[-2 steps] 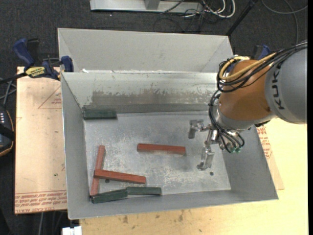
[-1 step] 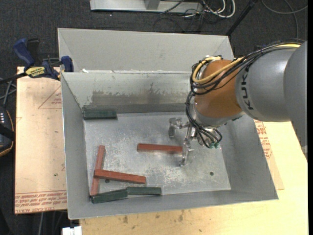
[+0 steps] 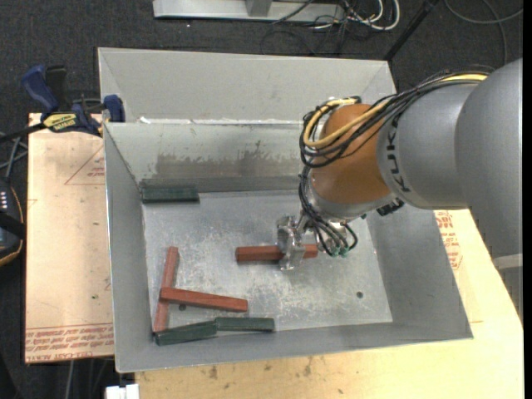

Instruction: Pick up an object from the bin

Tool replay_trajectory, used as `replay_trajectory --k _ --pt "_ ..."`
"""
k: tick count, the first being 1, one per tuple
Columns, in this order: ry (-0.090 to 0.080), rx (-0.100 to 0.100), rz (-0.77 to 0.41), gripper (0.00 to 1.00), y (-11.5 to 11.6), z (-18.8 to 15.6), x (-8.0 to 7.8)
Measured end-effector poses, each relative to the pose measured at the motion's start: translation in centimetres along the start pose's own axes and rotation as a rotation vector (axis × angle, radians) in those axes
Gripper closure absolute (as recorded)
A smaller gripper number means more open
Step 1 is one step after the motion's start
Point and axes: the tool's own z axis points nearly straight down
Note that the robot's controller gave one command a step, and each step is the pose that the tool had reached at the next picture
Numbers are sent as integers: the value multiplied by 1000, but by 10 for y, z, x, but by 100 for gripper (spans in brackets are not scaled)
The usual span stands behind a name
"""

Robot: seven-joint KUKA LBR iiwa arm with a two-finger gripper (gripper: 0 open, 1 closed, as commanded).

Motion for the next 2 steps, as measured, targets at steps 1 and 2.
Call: replay_trajectory --k 1,2 --pt "0 0 0 100 0 0 0" --pt "-3 0 -1 100 -11 -131 -9"
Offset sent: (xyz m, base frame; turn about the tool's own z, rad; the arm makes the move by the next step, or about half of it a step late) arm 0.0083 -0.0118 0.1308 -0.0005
